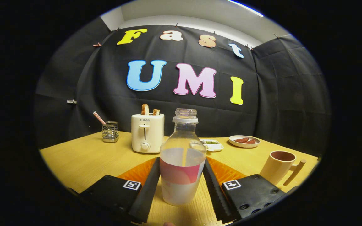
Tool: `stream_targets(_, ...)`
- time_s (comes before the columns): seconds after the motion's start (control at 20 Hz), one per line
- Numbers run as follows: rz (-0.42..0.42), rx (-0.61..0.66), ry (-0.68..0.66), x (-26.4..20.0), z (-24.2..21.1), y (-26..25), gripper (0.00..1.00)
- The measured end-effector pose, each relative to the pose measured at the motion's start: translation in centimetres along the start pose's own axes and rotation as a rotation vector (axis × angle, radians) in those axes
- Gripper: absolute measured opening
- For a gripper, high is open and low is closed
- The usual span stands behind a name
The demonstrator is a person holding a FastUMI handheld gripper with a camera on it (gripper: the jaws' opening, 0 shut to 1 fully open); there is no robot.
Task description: Take the bottle from table, then pour the juice into the cup, finally place the bottle on the coaster
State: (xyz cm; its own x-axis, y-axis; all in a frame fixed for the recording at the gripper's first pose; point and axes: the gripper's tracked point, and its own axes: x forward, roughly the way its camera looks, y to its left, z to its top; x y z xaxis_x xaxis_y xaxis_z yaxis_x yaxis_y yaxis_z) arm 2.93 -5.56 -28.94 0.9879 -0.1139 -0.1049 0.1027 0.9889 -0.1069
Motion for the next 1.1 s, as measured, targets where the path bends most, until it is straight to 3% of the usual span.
stream_targets(0.15, 0.001, 0.024, 0.022, -0.2, 1.0, 0.1, 0.77)
stream_targets(0.45, -0.015, 0.031, -0.019, -1.3, 10.2, 0.3, 0.76)
stream_targets(0.75, 0.004, 0.075, -0.025, -3.2, 16.4, 1.3, 0.76)
stream_targets(1.1, 0.021, 0.054, 0.010, -3.7, 17.5, 0.4, 0.77)
